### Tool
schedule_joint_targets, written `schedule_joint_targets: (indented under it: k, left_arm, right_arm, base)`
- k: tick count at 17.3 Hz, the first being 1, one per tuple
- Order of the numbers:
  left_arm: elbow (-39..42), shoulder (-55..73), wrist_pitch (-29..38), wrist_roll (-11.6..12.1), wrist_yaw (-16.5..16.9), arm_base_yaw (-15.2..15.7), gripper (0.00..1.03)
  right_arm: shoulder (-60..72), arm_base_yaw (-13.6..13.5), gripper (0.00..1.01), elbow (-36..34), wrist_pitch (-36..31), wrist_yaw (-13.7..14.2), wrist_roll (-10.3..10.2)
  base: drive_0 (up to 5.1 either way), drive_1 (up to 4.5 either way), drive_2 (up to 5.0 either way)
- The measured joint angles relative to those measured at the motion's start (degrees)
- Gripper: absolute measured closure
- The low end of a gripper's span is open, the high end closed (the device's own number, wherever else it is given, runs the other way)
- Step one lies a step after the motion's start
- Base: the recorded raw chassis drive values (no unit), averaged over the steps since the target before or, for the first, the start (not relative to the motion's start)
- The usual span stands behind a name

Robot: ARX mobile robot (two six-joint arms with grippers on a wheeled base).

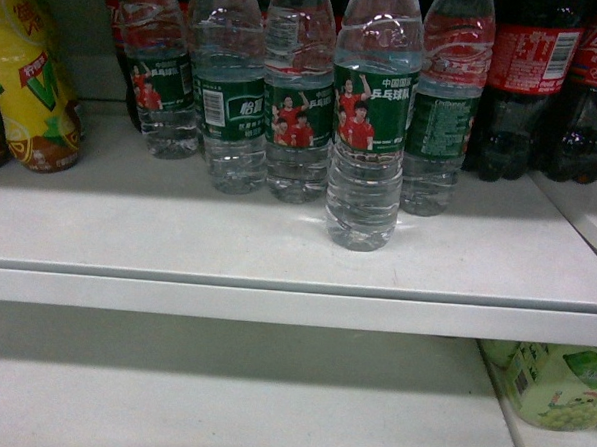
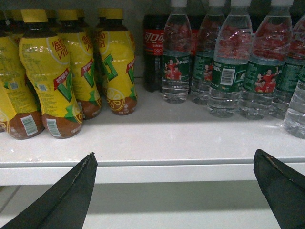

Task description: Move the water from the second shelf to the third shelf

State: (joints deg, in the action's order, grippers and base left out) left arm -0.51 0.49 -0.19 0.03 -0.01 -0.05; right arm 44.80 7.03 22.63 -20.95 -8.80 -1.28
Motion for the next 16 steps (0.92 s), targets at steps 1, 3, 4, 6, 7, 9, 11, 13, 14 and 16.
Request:
schedule_joint_targets:
  k: [1,3,4,6,7,9,11,13,14,16]
  left_arm:
    - [0.0,0.0,0.0,0.0,0.0,0.0,0.05]
    - [0.0,0.0,0.0,0.0,0.0,0.0,0.05]
    - [0.0,0.0,0.0,0.0,0.0,0.0,0.05]
    - [0.0,0.0,0.0,0.0,0.0,0.0,0.05]
    - [0.0,0.0,0.0,0.0,0.0,0.0,0.05]
    - [0.0,0.0,0.0,0.0,0.0,0.0,0.05]
    - [0.0,0.0,0.0,0.0,0.0,0.0,0.05]
    - [0.0,0.0,0.0,0.0,0.0,0.0,0.05]
    - [0.0,0.0,0.0,0.0,0.0,0.0,0.05]
    - [0.0,0.0,0.0,0.0,0.0,0.0,0.05]
  right_arm:
    - [1.6,-4.6,0.03,-0.6,-2.1,1.2,1.7]
    - [2.5,-6.8,0.03,-1.0,-2.8,1.8,2.4]
    - [3.8,-8.7,0.03,-1.6,-3.9,2.5,2.9]
    - [7.2,-12.9,0.03,-2.6,-6.9,5.0,3.6]
    - [7.8,-13.6,0.03,-2.7,-7.3,5.4,3.8]
    - [11.1,-17.0,0.03,-2.9,-9.6,7.4,4.3]
    - [18.6,-25.7,0.03,-2.5,-15.7,10.8,4.3]
    - [25.3,-30.8,0.03,-0.5,-18.4,12.0,4.2]
    - [30.4,-33.9,0.03,1.6,-19.5,12.8,3.8]
    - [35.4,-37.2,0.03,4.4,-21.6,14.1,2.1]
  base:
    - [0.0,0.00,0.0]
    - [0.0,0.00,0.0]
    - [0.0,0.00,0.0]
    - [0.0,0.00,0.0]
    - [0.0,0.00,0.0]
    - [0.0,0.00,0.0]
    - [0.0,0.00,0.0]
    - [0.0,0.00,0.0]
    - [0.0,0.00,0.0]
    - [0.0,0.00,0.0]
